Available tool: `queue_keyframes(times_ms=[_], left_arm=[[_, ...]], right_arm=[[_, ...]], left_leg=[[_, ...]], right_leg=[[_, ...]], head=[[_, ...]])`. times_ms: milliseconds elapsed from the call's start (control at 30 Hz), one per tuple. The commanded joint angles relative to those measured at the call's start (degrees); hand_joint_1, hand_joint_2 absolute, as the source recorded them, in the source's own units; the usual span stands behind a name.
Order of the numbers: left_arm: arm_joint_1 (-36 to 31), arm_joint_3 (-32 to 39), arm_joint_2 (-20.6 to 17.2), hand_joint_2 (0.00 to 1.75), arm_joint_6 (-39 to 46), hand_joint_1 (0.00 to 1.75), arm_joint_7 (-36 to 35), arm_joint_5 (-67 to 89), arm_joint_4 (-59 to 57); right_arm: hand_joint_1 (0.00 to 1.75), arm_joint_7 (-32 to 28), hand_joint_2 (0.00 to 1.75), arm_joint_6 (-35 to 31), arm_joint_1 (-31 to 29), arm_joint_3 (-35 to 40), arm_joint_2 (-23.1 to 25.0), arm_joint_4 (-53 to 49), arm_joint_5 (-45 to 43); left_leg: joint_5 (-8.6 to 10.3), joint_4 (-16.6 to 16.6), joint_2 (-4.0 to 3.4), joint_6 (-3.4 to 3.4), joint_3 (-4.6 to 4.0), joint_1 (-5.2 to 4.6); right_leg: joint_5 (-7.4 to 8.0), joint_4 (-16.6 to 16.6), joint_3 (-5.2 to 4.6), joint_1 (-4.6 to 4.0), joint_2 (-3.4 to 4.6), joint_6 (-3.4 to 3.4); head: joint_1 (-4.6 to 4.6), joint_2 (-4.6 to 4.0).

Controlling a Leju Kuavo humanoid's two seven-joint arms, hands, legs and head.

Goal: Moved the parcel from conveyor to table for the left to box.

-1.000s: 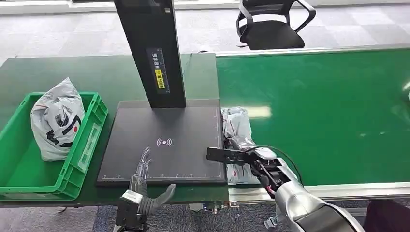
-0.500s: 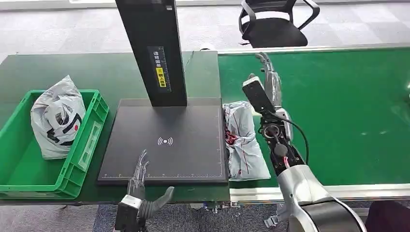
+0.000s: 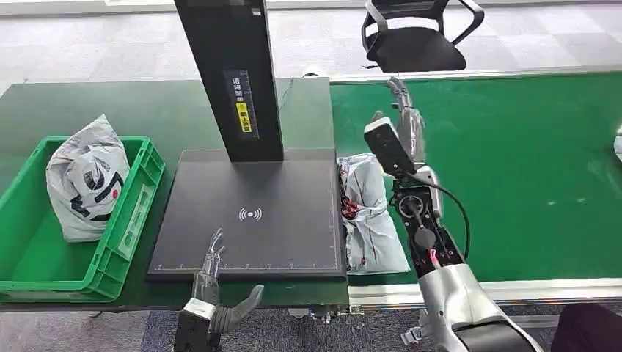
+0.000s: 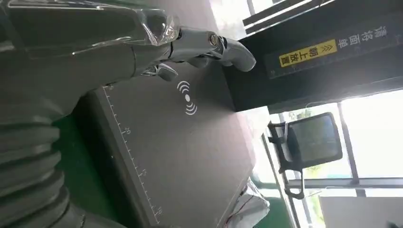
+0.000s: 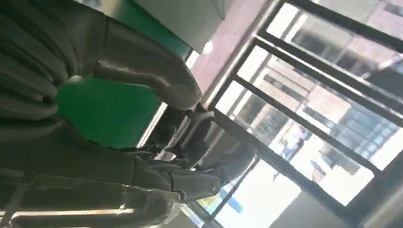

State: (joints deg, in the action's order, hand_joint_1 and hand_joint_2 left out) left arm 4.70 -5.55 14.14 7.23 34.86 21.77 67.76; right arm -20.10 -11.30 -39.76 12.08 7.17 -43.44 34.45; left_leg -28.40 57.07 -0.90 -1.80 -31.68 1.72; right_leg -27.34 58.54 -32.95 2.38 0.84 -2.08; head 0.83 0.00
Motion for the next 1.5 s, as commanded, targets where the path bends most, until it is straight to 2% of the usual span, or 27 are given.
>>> queue_keyframes(times_ms=[33, 200, 400, 700, 800, 933, 967, 1000, 1100, 1333, 1367, 1500], left_arm=[[0.65, 1.92, 2.16, 1.75, -2.41, 0.0, -1.82, 0.33, 1.0], [0.16, 1.72, 2.27, 1.75, -2.63, 0.0, -2.18, 0.36, 0.63], [-0.33, 1.6, 2.34, 1.75, -2.79, 0.0, -2.38, 0.35, 0.33], [-1.49, 1.09, 1.84, 1.75, -3.09, 0.0, -2.59, 0.27, -1.36], [-1.85, 0.96, 1.79, 1.75, -3.15, 0.0, -2.54, 0.05, -1.94], [-1.32, 1.07, 1.8, 1.75, -2.93, 0.0, -2.48, -0.23, -1.31], [-0.48, 1.37, 1.88, 1.75, -2.74, 0.0, -2.63, -0.23, -0.18], [-0.1, 1.46, 1.86, 1.75, -2.71, 0.0, -2.63, -0.18, 0.25], [0.05, 1.77, 1.97, 1.75, -2.61, 0.0, -2.63, -0.18, 0.5], [-1.1, 1.64, 1.91, 1.75, -2.79, 0.0, -2.55, -0.2, -1.15], [-1.24, 1.57, 1.88, 1.75, -2.79, 0.0, -2.55, -0.2, -1.36], [-1.31, 1.23, 1.78, 1.75, -2.78, 0.0, -2.57, -0.21, -1.46]], right_arm=[[0.0, 12.16, 1.75, 14.79, -7.21, 17.74, -2.06, 24.78, 12.65], [0.0, 15.65, 1.75, 20.11, -6.2, 22.06, -4.67, 25.98, 16.85], [0.0, 16.31, 1.75, 20.96, -5.52, 22.87, -5.21, 26.14, 17.66], [0.0, 17.71, 1.75, 24.08, -4.35, 23.66, -5.65, 26.99, 18.25], [0.0, 17.89, 1.75, 25.31, -4.01, 24.11, -5.42, 27.49, 18.51], [0.0, 21.48, 1.75, 22.41, -4.32, 25.98, -5.22, 27.35, 21.08], [0.0, 25.5, 1.75, 16.17, -4.05, 27.13, -4.89, 26.78, 23.42], [0.0, 27.06, 1.75, 15.03, -4.02, 27.54, -4.61, 26.88, 24.2], [0.0, 29.73, 1.75, 14.9, -3.76, 28.42, -4.53, 27.28, 26.02], [0.0, 27.8, 1.75, 18.77, -1.81, 26.93, -5.27, 28.2, 25.43], [1.75, 27.75, 1.75, 18.82, -1.61, 27.18, -5.44, 28.25, 25.81], [1.75, 26.69, 1.75, 20.0, -1.07, 27.22, -5.47, 28.34, 26.16]], left_leg=[[0.03, -0.06, -0.03, 0.14, 0.07, 0.01], [0.11, -0.11, 0.54, 0.3, -0.06, 0.01], [0.02, 0.0, 0.32, 0.12, -0.12, -0.02], [0.1, -0.07, 0.4, 0.16, 0.23, 0.01], [0.08, -0.03, 0.29, 0.16, -0.01, -0.04], [0.04, 0.01, 0.28, 0.1, 0.03, -0.03], [0.06, -0.04, 0.33, 0.18, 0.01, -0.03], [0.1, -0.11, 0.35, 0.24, 0.0, -0.02], [0.06, -0.01, 0.25, 0.17, -0.08, -0.01], [0.06, 0.0, 0.32, 0.12, -0.11, -0.02], [0.05, -0.02, 0.31, 0.11, -0.05, -0.02], [0.09, -0.08, 0.41, 0.16, 0.03, 0.01]], right_leg=[[0.06, -0.08, 0.04, -0.05, 0.01, 0.19], [0.08, -0.26, 0.14, -0.09, -0.49, 0.25], [0.0, -0.08, -0.01, -0.02, -0.3, 0.14], [0.04, -0.21, 0.31, -0.05, -0.42, 0.15], [0.08, -0.11, 0.07, -0.01, -0.27, 0.13], [0.03, -0.07, 0.07, 0.0, -0.24, 0.05], [0.06, -0.13, 0.06, -0.03, -0.3, 0.16], [0.1, -0.22, 0.07, -0.05, -0.33, 0.23], [0.07, -0.11, -0.02, -0.03, -0.22, 0.12], [0.04, -0.09, -0.01, -0.02, -0.28, 0.07], [0.03, -0.11, 0.02, -0.01, -0.27, 0.06], [0.06, -0.21, 0.12, -0.06, -0.38, 0.14]], head=[[0.0, 0.0], [0.0, 0.0], [0.02, 0.0], [0.02, 0.0], [0.0, 0.0], [0.02, 0.0], [-0.02, 0.0], [0.0, 0.0], [0.0, 0.0], [0.02, 0.0], [-0.02, 0.0], [0.0, 0.0]])
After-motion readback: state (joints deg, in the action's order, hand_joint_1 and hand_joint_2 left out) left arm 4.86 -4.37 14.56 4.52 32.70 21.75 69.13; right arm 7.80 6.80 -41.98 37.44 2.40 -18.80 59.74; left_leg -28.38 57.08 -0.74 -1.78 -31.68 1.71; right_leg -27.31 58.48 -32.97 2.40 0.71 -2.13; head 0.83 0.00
